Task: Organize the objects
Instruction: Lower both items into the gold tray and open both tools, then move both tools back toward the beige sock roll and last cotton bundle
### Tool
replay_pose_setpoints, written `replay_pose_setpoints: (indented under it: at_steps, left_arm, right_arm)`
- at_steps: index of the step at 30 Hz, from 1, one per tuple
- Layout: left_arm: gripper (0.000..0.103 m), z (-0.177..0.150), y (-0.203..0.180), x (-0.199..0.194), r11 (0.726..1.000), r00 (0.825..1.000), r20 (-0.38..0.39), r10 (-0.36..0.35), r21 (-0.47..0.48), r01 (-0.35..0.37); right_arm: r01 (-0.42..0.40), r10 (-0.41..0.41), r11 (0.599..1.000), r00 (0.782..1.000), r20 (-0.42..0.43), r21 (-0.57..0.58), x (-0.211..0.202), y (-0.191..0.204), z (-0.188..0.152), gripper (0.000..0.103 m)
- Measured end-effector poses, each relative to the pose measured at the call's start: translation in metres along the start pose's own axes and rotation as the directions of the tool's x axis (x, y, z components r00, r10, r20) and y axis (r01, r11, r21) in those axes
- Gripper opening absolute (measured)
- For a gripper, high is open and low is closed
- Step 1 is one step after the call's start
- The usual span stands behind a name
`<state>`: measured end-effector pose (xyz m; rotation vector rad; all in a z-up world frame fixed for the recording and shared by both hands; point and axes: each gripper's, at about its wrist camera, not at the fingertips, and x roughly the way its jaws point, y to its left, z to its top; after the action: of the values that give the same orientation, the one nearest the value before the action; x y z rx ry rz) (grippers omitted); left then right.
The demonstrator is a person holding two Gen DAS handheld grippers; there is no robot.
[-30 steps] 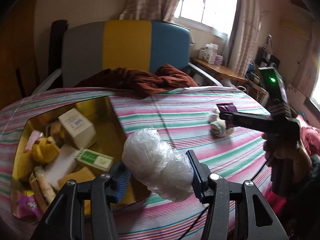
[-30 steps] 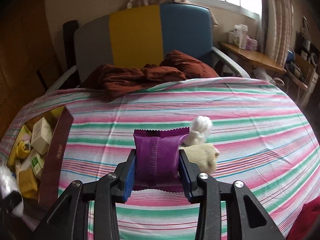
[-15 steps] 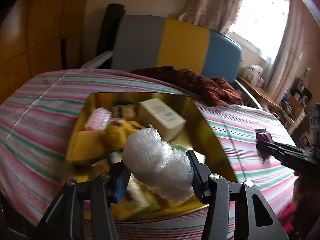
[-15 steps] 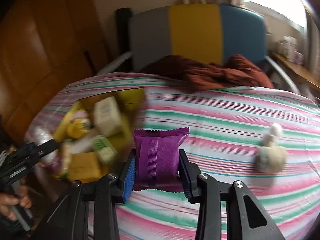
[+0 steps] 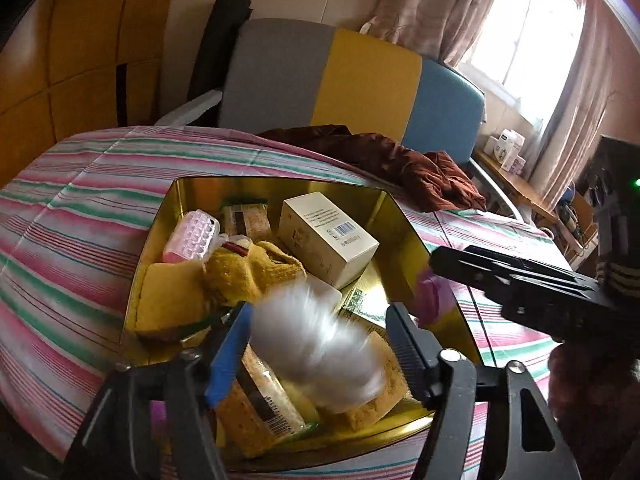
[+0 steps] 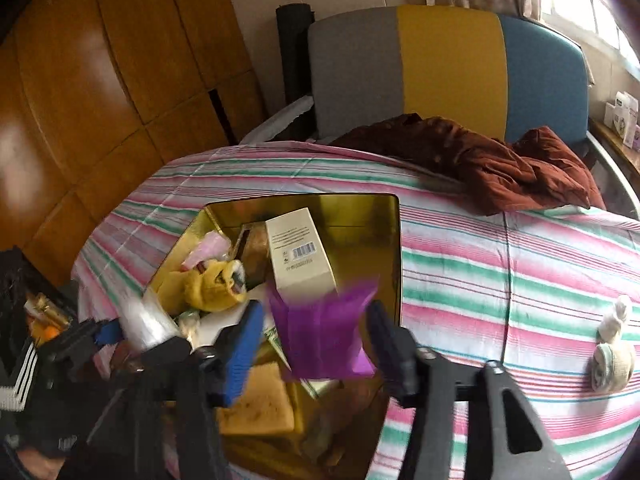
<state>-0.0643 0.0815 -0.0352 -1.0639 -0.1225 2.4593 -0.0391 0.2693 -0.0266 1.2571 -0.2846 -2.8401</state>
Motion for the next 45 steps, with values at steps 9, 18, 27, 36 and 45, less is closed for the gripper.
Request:
replay_pose_setpoints:
  at_steps: [9, 18, 27, 36, 45]
  left_arm:
    - [0.073, -0.012, 0.009, -0.001, 0.999, 0.999, -0.024, 0.035, -0.026, -0.035]
    - [0.078, -0.018, 0.002, -0.020, 0.998, 0.998, 0.014, 0.066, -0.003, -0.066]
    - [0.081, -0.019, -0.014, -0.036, 0.992, 0.993, 0.066, 0.096, 0.071, -0.101]
    - [0.081, -0.024, -0.033, -0.041, 0.987, 0.993, 0.074, 0.089, 0.129, -0.098]
    - [0.081, -0.027, -0.055, -0.039, 0.978, 0.996, 0.065, 0.068, 0.190, -0.079]
  right_arm:
    - [0.002, -0.001, 1.000, 0.999, -0.033, 0.029, -0.004, 0.000, -0.026, 0.057]
    - [0.055, -0.055, 0.998, 0.998, -0.017, 0.038, -0.021, 0.006, -0.043, 0.060]
    - [0.092, -0.092, 0.995, 0.996, -0.004, 0.048, -0.034, 0.008, -0.052, 0.060]
    - [0.119, -0.120, 0.989, 0.993, 0.010, 0.090, -0.049, -0.008, -0.056, 0.060]
    - [0.168, -0.171, 0.972, 0.985, 0.003, 0.162, -0.062, -0.043, -0.066, 0.061]
